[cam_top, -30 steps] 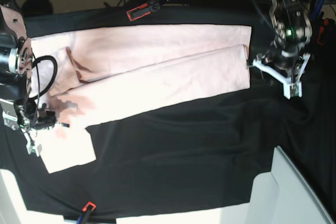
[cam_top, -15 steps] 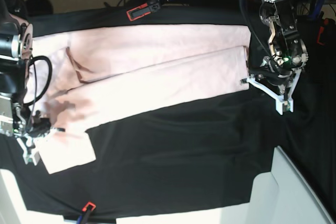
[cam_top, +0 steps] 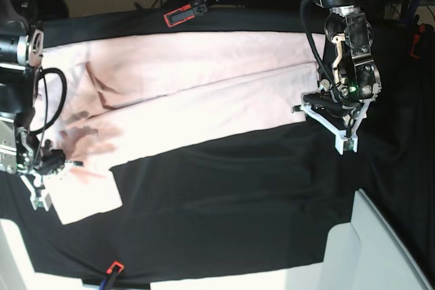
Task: Fold the T-shirt properly
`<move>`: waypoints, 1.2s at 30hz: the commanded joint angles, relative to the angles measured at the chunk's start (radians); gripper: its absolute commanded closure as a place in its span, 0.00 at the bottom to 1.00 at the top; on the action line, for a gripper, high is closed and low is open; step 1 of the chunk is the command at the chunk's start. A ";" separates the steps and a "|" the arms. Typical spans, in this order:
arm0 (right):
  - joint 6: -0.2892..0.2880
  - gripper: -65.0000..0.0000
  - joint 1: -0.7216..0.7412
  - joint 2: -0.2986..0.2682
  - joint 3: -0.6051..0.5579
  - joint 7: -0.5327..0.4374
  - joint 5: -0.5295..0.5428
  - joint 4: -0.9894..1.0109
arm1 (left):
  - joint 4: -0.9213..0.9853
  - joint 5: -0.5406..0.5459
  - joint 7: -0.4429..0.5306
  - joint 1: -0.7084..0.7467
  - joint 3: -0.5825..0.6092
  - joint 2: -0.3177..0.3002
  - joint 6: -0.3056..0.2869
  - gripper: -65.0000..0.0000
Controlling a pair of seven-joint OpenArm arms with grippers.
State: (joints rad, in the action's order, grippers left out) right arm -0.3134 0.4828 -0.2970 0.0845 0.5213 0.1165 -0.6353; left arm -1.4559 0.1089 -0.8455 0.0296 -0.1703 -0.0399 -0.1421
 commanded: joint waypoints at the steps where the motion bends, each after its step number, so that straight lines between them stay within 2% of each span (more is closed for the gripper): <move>1: 0.000 1.00 0.024 -0.017 0.004 -0.019 0.005 -0.027 | -0.003 0.005 0.009 -0.018 -0.001 -0.004 -0.003 0.42; 7: -0.002 1.00 0.015 -0.020 0.004 -0.019 0.005 -0.034 | 0.047 0.007 0.009 -0.040 -0.004 -0.002 -0.003 0.42; 10: -0.003 1.00 0.014 -0.020 0.004 -0.019 0.005 -0.034 | 0.094 0.010 0.009 -0.058 -0.064 -0.001 -0.003 0.42; 14: -0.003 1.00 0.007 -0.020 0.004 -0.019 0.005 -0.034 | 0.156 0.117 0.009 -0.087 -0.120 -0.013 -0.003 0.42; 17: -0.003 1.00 0.006 -0.020 0.005 -0.019 0.005 -0.034 | 0.168 0.165 0.009 -0.098 -0.114 -0.025 -0.003 0.42; 30: -0.003 1.00 0.006 -0.020 0.005 -0.013 0.005 -0.034 | 0.264 0.173 0.036 -0.138 -0.005 -0.024 -0.003 0.43; 32: -0.005 1.00 0.006 -0.020 0.005 -0.013 0.005 -0.034 | 0.263 0.173 0.068 -0.129 -0.002 -0.024 -0.003 0.52; 36: -0.005 1.00 0.006 -0.020 0.005 -0.013 0.005 -0.034 | 0.269 0.165 0.075 -0.129 -0.008 -0.025 -0.003 0.87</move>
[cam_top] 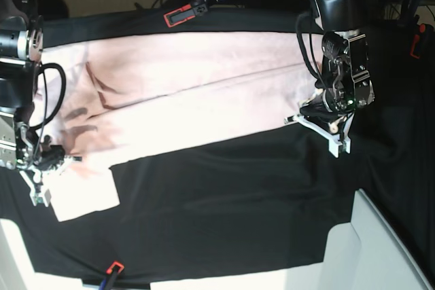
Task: Fold the T-shirt properly
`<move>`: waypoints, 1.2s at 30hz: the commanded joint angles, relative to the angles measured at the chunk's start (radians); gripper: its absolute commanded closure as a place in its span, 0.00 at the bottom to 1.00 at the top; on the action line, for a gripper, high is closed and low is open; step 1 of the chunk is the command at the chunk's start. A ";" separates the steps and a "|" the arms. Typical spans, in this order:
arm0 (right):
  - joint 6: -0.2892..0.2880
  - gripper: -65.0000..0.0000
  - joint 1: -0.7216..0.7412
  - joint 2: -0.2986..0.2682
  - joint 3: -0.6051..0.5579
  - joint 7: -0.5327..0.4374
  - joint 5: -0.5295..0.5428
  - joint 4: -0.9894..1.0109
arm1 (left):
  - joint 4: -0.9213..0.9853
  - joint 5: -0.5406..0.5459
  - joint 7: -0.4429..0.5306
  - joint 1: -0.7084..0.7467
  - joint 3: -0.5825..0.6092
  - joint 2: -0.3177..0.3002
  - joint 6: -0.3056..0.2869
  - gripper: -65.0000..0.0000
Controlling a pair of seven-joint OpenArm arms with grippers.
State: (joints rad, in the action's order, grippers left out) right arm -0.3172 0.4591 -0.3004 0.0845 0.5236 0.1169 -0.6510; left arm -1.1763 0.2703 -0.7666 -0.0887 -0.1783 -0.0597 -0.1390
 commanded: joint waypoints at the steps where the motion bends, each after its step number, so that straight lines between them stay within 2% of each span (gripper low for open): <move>1: -0.001 1.00 0.030 -0.016 0.005 -0.015 0.005 -0.019 | -0.011 0.007 -0.004 -0.010 0.000 -0.007 -0.006 0.91; 5: -0.001 1.00 0.030 -0.016 0.005 -0.015 0.005 -0.019 | -0.018 0.004 -0.004 -0.010 -0.002 -0.010 -0.006 0.93; 7: -0.001 1.00 0.030 -0.016 0.005 -0.015 0.005 -0.019 | -0.020 0.004 -0.004 -0.010 -0.003 -0.010 -0.006 1.00; 11: -0.001 1.00 0.030 -0.016 0.005 -0.020 0.005 -0.026 | -0.047 0.005 -0.004 -0.010 -0.005 -0.012 -0.006 1.00; 17: -0.001 1.00 0.028 -0.016 0.005 -0.016 0.005 -0.105 | -0.187 0.004 -0.011 0.014 -0.005 -0.012 -0.003 1.00; 28: 0.005 1.00 0.028 -0.016 0.007 -0.016 0.005 -0.135 | -0.205 0.004 -0.012 0.004 -0.005 -0.012 -0.003 1.00; 36: 0.005 1.00 0.028 -0.018 0.007 -0.016 0.005 -0.143 | -0.304 0.004 -0.012 0.004 -0.005 -0.012 -0.003 1.00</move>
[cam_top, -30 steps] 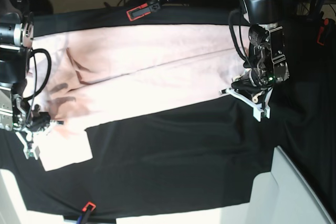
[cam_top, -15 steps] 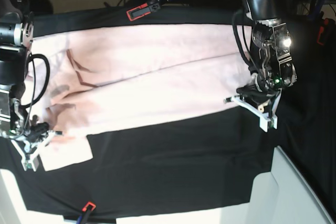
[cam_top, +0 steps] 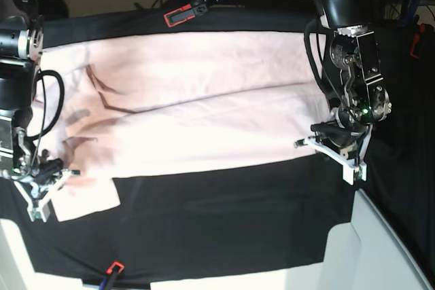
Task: Fold the T-shirt properly
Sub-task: 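Pull the shirt end with the right gripper away from the left gripper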
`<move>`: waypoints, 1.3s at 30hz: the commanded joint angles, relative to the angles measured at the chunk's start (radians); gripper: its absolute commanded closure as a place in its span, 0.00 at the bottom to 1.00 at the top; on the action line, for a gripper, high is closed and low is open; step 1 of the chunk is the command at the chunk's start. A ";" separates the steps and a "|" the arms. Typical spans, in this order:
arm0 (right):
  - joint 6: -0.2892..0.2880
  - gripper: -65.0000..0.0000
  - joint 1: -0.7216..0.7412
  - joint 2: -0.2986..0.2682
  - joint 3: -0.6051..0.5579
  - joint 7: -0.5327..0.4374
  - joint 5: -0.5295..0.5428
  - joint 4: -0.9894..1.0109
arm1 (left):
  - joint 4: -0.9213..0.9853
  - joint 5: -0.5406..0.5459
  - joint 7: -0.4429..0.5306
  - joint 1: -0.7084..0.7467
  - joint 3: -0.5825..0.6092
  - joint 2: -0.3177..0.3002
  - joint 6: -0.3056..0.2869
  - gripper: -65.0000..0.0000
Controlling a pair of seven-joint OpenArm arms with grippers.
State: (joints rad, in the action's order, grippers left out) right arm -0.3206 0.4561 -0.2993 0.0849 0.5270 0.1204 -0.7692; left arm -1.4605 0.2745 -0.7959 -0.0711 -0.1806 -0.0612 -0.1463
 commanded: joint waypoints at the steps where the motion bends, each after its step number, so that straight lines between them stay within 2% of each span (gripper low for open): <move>1: 0.008 1.00 0.030 -0.019 0.006 -0.020 0.002 -0.029 | -0.019 -0.001 0.017 -0.014 -0.003 -0.010 0.004 1.00; 7: 0.008 1.00 0.019 -0.018 0.126 -0.020 0.003 -0.069 | -0.021 0.007 0.019 -0.017 -0.004 -0.007 0.004 1.00; 21: 0.008 0.98 0.019 -0.019 0.131 -0.020 0.002 -0.075 | -0.015 0.009 0.019 -0.069 0.006 -0.001 0.004 1.00; 23: 0.008 0.86 0.022 -0.013 0.131 -0.020 0.002 -0.072 | -0.016 0.009 0.019 -0.065 0.006 -0.001 0.004 1.00; 27: 0.008 0.41 0.023 0.013 0.131 -0.020 0.000 -0.055 | -0.019 0.009 0.019 -0.049 0.008 -0.001 0.004 1.00; 28: 0.008 0.35 0.023 0.016 0.131 -0.020 0.000 -0.040 | -0.019 0.009 0.019 -0.046 0.008 -0.001 0.004 1.00; 34: 0.008 0.35 0.092 0.022 0.126 -0.023 0.000 0.158 | -0.019 0.009 0.019 -0.032 0.008 -0.001 0.004 1.00; 39: 0.010 0.35 0.117 0.042 0.005 -0.067 0.000 0.225 | -0.019 0.009 0.019 -0.020 0.008 -0.001 0.004 1.00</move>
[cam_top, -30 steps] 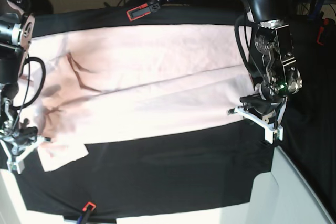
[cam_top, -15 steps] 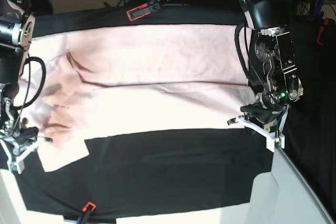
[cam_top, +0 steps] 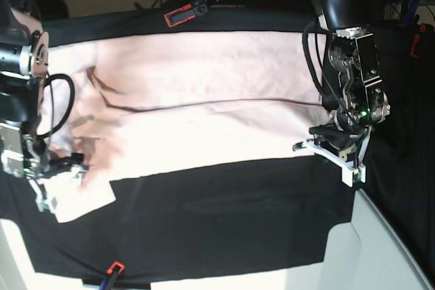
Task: Fold the T-shirt properly
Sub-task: 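Pull the shirt end with the right gripper away from the left gripper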
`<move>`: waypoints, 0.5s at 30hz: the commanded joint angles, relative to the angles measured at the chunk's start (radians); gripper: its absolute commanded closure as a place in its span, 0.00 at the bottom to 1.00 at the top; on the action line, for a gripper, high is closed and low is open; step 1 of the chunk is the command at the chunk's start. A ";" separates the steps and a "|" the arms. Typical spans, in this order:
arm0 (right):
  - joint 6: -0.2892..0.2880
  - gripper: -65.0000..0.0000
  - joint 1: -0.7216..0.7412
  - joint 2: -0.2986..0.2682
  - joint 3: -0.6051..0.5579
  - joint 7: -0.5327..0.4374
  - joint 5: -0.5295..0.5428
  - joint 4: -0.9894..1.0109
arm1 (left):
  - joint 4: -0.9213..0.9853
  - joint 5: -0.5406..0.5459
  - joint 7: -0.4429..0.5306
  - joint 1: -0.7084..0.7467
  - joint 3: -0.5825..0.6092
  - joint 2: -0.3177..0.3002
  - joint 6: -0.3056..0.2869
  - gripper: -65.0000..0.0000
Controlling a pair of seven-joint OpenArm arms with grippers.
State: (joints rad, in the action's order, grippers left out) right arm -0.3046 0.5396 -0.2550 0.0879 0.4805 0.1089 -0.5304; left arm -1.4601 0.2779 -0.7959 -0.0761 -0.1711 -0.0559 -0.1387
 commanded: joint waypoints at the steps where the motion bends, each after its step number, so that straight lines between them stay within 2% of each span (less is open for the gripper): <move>1: -0.006 0.35 0.033 0.003 -0.018 -0.042 0.012 -0.010 | -0.020 0.005 0.019 -0.012 -0.002 -0.006 -0.003 1.00; 8: -0.006 0.35 0.060 0.039 -0.043 -0.070 0.013 0.026 | -0.021 0.005 0.019 -0.011 -0.005 -0.006 -0.003 1.00; 10: -0.006 0.34 0.095 0.041 -0.041 -0.085 0.013 0.102 | -0.021 0.005 0.019 -0.011 -0.008 -0.006 -0.003 1.00; 15: -0.006 0.34 0.169 0.039 -0.044 -0.196 0.013 0.336 | -0.021 0.005 0.019 -0.011 -0.011 -0.008 -0.003 1.00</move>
State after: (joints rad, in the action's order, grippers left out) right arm -0.3061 0.6773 -0.2062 0.0444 0.2787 0.1177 -0.1814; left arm -1.4601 0.2775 -0.7967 -0.0669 -0.1799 -0.0566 -0.1383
